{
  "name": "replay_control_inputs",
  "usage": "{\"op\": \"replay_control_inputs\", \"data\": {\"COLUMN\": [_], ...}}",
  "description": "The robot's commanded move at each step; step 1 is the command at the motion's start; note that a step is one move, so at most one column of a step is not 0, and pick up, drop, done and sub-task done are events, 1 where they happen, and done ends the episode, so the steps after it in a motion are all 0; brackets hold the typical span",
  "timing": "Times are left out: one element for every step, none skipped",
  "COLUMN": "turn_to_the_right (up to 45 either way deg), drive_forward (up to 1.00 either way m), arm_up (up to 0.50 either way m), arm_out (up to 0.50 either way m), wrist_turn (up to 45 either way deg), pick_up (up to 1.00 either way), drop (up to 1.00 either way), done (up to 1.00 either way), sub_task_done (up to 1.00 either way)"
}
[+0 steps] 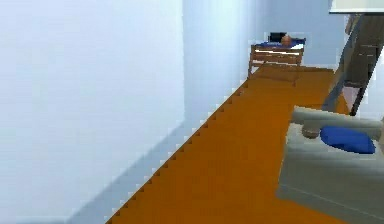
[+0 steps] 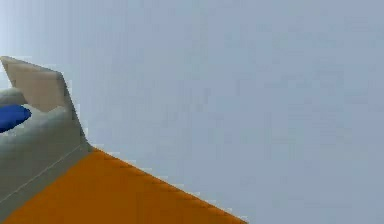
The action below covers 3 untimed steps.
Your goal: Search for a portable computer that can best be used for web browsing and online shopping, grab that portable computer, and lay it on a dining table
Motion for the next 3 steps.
{"op": "replay_control_inputs", "data": {"turn_to_the_right": [0.0,0.0,27.0], "drive_forward": [1.00,0.35,0.00], "arm_up": [0.00,0.00,0.00], "arm_out": [0.00,0.00,0.00], "wrist_turn": [0.0,0.0,0.0], "pick_up": [0.00,0.00,0.00], "drop": [0.00,0.00,0.00], "done": [0.00,0.00,0.00], "sub_task_done": [0.00,0.00,0.00]}}
